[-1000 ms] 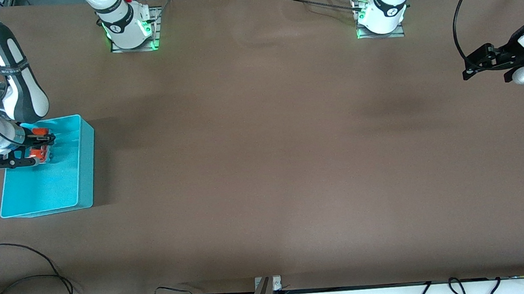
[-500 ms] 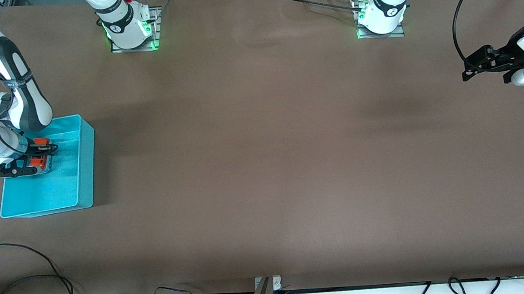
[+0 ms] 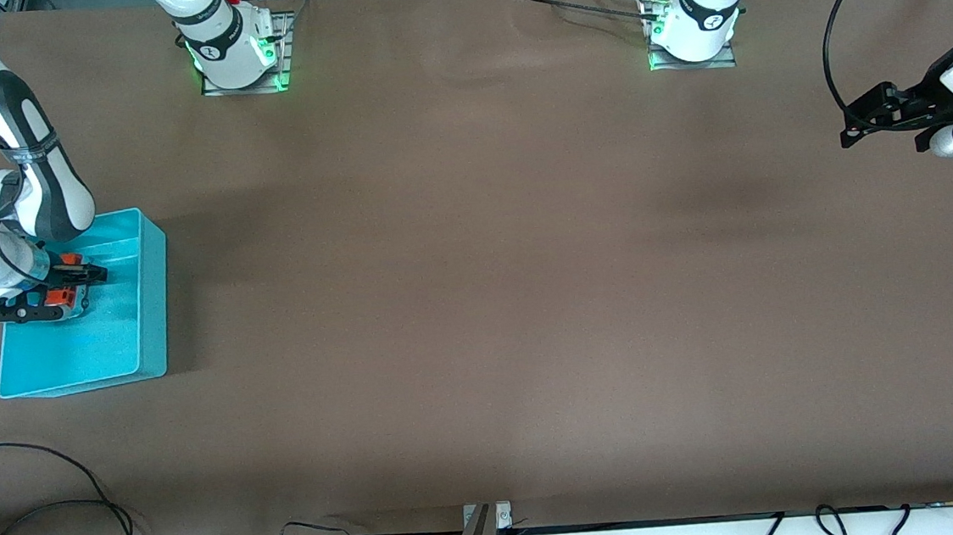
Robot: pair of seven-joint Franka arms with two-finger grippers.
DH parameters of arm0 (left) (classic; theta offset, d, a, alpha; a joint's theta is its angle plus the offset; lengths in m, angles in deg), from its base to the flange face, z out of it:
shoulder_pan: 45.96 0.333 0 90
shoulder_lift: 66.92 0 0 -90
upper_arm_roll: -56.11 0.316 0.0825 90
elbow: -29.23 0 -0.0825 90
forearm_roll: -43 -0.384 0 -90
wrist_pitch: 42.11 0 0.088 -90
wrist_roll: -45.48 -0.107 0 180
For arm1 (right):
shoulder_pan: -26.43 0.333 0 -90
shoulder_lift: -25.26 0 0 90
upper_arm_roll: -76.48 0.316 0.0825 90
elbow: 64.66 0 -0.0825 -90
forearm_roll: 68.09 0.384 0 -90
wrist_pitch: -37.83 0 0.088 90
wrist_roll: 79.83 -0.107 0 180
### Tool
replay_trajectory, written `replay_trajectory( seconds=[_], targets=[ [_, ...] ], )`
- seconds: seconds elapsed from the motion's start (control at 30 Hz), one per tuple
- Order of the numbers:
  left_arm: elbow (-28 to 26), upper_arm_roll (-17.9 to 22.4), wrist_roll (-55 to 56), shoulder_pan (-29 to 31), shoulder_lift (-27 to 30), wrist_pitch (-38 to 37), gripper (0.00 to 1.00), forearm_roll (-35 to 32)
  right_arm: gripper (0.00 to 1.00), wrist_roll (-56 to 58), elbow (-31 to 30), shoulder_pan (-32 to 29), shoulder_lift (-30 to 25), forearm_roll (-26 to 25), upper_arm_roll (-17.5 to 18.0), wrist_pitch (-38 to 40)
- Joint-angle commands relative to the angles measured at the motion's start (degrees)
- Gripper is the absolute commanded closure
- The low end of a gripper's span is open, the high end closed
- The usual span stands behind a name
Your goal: Wind up bus and store in blue box
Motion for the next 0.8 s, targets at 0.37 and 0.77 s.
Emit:
replay_trajectory(
  seconds=[0.37,0.77],
  targets=[
    [1.9,-0.2,0.3,0.1,-0.9,-0.6,0.0,-1.0,0.0,-5.3,0.2,-0.4,-14.8,0.2,5.6,17.8],
    [1.9,-0.2,0.3,0.1,-0.9,-0.6,0.0,-1.0,0.0,-11.5,0.4,0.6,-23.7,8.4,10.8,27.7]
  ],
)
